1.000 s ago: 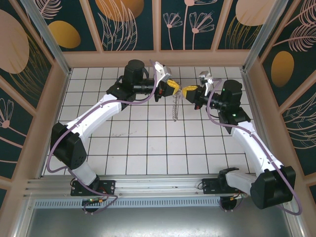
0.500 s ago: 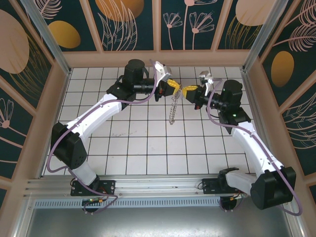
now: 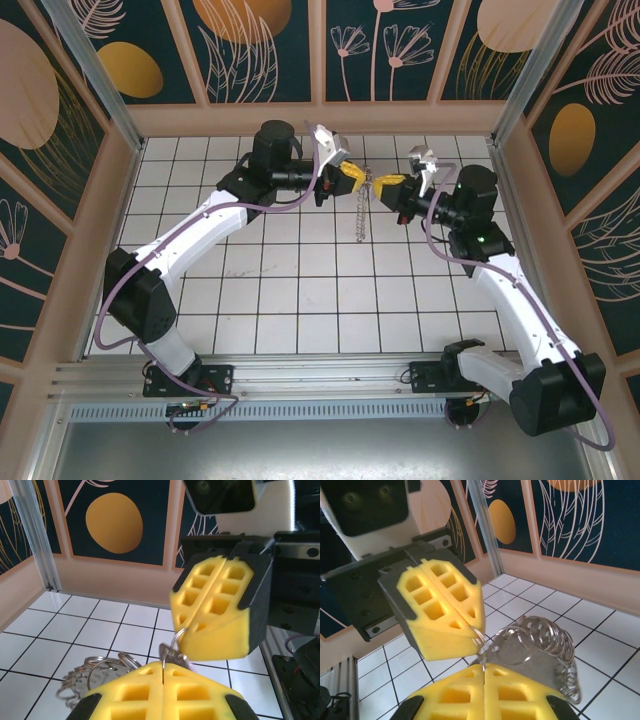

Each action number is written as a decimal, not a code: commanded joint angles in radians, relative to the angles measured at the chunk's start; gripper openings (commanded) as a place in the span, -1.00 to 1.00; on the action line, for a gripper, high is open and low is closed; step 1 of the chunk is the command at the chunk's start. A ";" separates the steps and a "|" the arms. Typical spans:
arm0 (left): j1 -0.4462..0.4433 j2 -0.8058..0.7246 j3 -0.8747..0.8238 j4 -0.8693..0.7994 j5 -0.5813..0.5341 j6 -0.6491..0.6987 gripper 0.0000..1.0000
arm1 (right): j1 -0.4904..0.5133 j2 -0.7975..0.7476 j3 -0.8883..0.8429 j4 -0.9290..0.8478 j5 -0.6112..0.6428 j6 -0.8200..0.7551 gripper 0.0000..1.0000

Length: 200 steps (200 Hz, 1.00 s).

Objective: Put the keys on the keyring

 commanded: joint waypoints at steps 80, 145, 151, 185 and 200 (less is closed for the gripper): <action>-0.001 0.014 0.039 0.005 0.014 0.011 -1.00 | 0.009 -0.033 0.013 -0.016 0.005 -0.038 -1.00; -0.002 0.019 0.048 0.003 0.025 0.009 -1.00 | 0.011 0.002 0.023 0.021 -0.016 -0.022 -1.00; -0.002 0.019 0.048 0.003 0.024 0.009 -1.00 | 0.011 0.006 0.024 0.024 -0.018 -0.021 -1.00; -0.001 0.023 0.048 0.002 0.028 0.008 -1.00 | 0.023 0.019 0.034 0.032 -0.021 -0.022 -1.00; -0.002 0.024 0.048 0.002 0.029 0.009 -1.00 | 0.028 0.019 0.035 0.033 -0.018 -0.022 -1.00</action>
